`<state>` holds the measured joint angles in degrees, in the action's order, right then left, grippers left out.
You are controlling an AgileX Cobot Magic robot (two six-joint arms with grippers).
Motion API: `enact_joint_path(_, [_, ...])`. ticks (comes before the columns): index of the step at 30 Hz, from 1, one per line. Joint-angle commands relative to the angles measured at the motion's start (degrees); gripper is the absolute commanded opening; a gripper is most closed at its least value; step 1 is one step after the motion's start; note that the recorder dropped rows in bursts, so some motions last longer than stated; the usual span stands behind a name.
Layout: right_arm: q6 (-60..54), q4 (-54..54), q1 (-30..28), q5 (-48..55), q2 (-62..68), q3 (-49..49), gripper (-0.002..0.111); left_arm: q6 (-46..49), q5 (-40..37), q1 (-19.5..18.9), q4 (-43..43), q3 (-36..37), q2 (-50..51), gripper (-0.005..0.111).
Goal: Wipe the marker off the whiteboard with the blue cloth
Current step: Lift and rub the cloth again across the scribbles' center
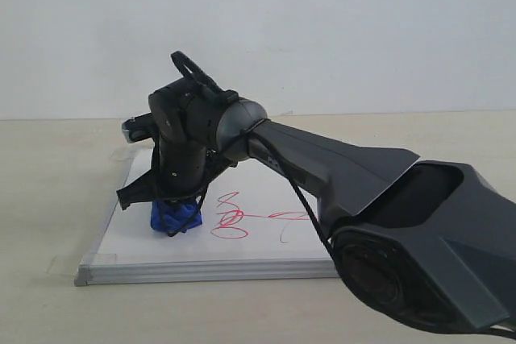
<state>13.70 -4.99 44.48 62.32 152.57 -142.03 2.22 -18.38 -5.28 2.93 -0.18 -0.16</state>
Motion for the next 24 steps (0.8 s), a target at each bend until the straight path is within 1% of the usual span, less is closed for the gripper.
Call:
enact_joint_path(1, [-0.9,-5.4,-0.7,7.6,1.6,1.4,0.0,0.3,0.4,0.5,0.7,0.2,0.2,0.004])
enact_joint_path(4, [-2.5,-5.6,-0.7,7.6,1.5,1.4,0.0,0.3,0.4,0.5,0.7,0.2,0.2,0.004])
enact_joint_path(9, [-1.7,-5.2,-1.6,7.6,0.6,1.4,0.0,0.3,0.4,0.5,0.7,0.2,0.2,0.004])
enact_joint_path(18, [-3.3,4.4,-3.6,7.6,-0.2,1.4,0.0,0.3,0.4,0.5,0.7,0.2,0.2,0.004])
enact_joint_path(24, [-3.3,5.8,-4.7,7.6,-0.7,1.7,0.0,0.3,0.4,0.5,0.7,0.2,0.2,0.004])
